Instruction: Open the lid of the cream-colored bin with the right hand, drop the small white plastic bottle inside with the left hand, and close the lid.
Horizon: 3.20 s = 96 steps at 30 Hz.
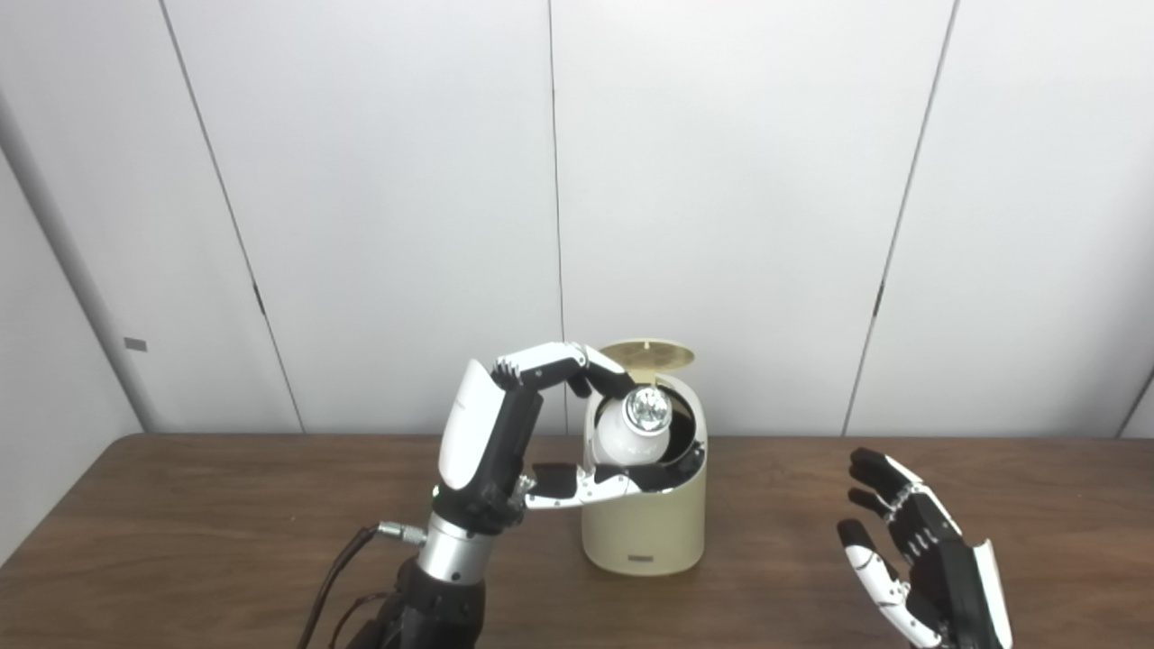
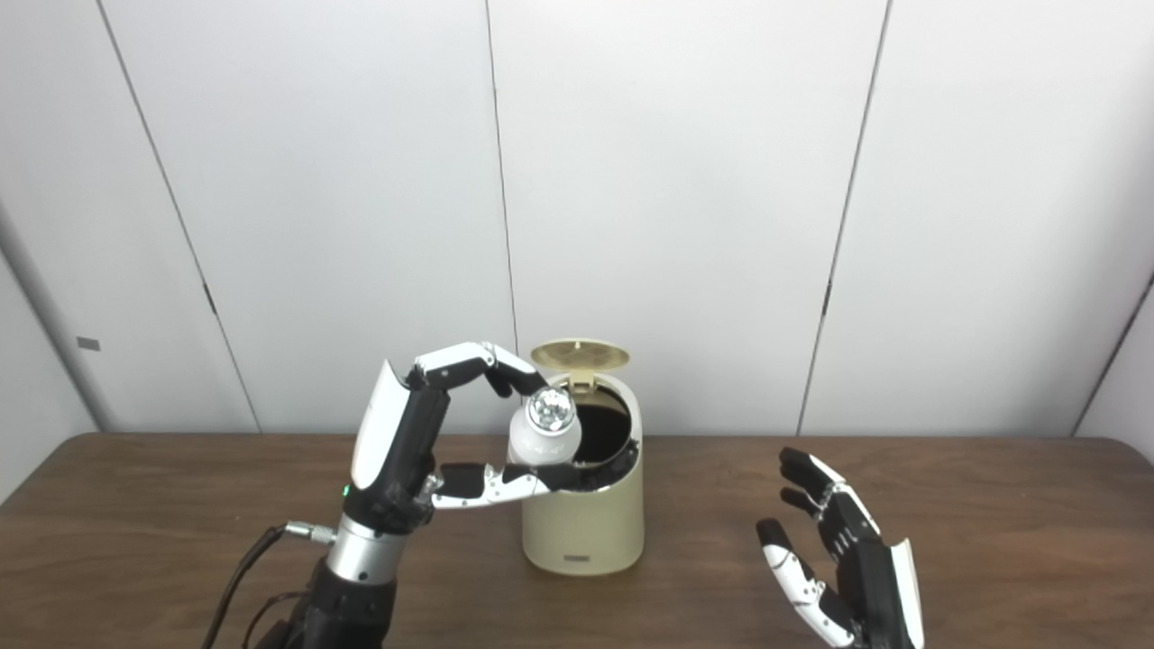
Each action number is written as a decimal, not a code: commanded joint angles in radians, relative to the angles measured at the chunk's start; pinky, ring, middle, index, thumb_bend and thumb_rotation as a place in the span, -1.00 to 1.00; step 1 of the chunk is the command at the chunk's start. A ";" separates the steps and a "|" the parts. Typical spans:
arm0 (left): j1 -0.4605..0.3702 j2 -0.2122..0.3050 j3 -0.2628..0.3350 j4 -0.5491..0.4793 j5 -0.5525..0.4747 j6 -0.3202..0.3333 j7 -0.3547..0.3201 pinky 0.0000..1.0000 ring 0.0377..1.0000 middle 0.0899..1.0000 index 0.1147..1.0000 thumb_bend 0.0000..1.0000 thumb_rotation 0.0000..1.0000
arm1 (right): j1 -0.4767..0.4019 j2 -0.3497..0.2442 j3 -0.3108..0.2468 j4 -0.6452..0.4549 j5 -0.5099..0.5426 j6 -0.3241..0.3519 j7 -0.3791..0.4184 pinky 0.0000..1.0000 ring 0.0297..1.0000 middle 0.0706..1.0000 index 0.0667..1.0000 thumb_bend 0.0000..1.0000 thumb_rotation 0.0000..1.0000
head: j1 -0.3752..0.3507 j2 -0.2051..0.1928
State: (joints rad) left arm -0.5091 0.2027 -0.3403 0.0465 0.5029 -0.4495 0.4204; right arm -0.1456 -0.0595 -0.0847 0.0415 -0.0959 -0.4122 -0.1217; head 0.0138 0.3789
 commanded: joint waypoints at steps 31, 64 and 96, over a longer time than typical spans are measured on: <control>-0.229 0.143 -0.371 0.185 -0.124 -0.020 0.236 -0.17 0.01 -0.08 -0.32 -0.01 -1.00 | 0.000 0.008 0.011 -0.041 -0.035 -0.048 -0.015 0.49 0.63 0.61 0.52 -0.66 -0.22 | -0.044 -0.012; -0.462 0.271 -0.671 0.253 0.048 -0.020 0.550 -0.05 0.03 -0.08 -0.32 -0.01 -1.00 | 0.034 0.030 0.016 -0.066 -0.081 -0.036 -0.035 0.51 0.58 0.55 0.45 -0.62 -0.18 | -0.097 -0.035; -0.611 0.228 -0.922 0.538 -0.067 -0.020 0.708 -0.02 0.06 -0.08 -0.32 -0.02 -1.00 | 0.082 0.078 0.049 -0.151 -0.127 0.015 -0.046 0.49 0.62 0.57 0.45 -0.64 -0.08 | -0.155 -0.040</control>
State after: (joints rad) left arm -1.0520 0.4231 -1.2670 0.5783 0.4578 -0.4690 1.0943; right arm -0.0514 0.0140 -0.0386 -0.0714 -0.2198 -0.3848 -0.1627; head -0.1396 0.3390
